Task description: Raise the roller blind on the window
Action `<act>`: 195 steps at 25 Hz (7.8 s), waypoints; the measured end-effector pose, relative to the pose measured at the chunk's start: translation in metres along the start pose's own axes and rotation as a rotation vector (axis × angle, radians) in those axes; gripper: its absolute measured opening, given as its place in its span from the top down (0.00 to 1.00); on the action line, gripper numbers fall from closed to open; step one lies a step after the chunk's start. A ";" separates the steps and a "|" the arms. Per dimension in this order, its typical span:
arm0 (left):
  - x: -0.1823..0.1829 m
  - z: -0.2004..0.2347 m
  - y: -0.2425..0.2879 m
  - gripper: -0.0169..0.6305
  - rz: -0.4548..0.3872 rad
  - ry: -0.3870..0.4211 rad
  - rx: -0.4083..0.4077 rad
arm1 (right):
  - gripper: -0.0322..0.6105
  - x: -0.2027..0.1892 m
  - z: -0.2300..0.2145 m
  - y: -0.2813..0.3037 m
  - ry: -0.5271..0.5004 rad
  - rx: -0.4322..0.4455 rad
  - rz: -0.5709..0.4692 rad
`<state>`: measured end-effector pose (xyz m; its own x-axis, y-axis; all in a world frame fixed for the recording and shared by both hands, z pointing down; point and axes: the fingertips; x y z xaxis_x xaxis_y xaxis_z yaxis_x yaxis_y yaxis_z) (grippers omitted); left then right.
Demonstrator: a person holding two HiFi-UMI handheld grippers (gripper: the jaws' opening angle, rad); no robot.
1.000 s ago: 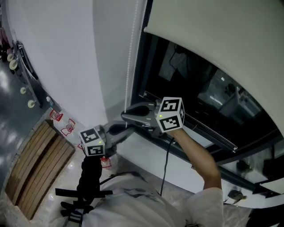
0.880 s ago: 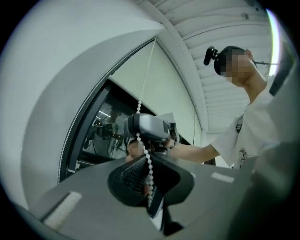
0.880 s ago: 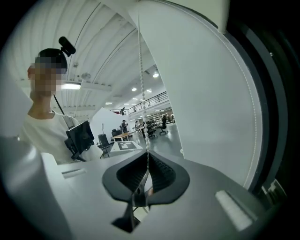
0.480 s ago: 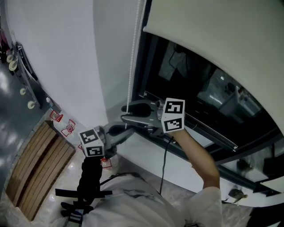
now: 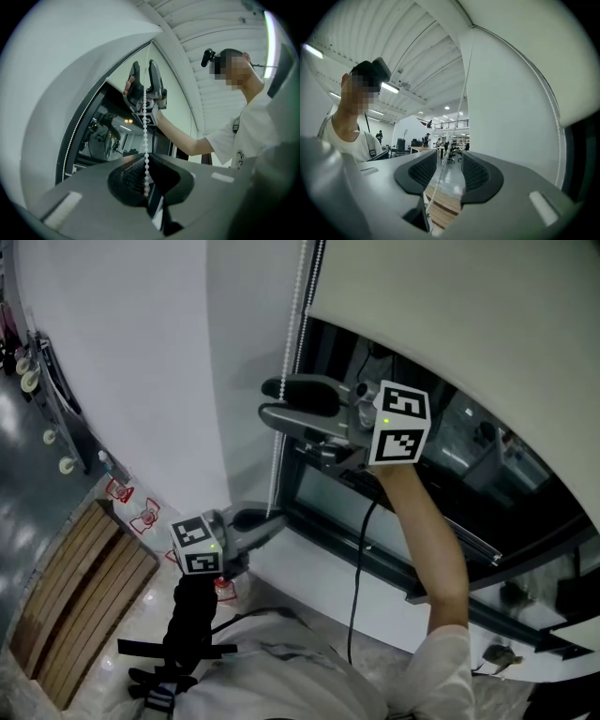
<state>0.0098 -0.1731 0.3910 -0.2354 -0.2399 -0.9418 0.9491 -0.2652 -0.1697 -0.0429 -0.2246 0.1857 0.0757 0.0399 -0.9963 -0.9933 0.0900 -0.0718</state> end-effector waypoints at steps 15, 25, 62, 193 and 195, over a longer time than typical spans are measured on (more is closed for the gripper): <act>0.001 -0.003 -0.004 0.98 -0.007 0.010 0.007 | 0.71 0.126 -0.015 0.009 -0.170 -0.010 -0.074; -0.001 0.000 -0.003 0.98 0.003 0.008 0.011 | 0.76 0.161 -0.029 0.001 -0.187 -0.028 -0.128; -0.005 0.008 0.009 0.98 0.012 -0.028 0.006 | 0.93 0.093 -0.027 -0.011 0.007 -0.023 -0.017; 0.002 0.018 0.000 0.98 0.010 0.008 0.029 | 0.74 -0.058 0.009 -0.013 0.066 -0.016 -0.013; 0.002 0.017 0.001 0.98 0.008 0.008 0.030 | 0.72 -0.028 -0.001 -0.011 0.017 -0.024 -0.025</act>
<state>0.0062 -0.1900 0.3941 -0.2264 -0.2342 -0.9455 0.9442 -0.2910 -0.1540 -0.0341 -0.2280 0.2146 0.0994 0.0214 -0.9948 -0.9930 0.0666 -0.0978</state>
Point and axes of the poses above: the fingertips, and each gripper's own axes: y forward along the fingers, z to its left, x out of its top, and after that the axes turned 2 degrees about -y, right-handed
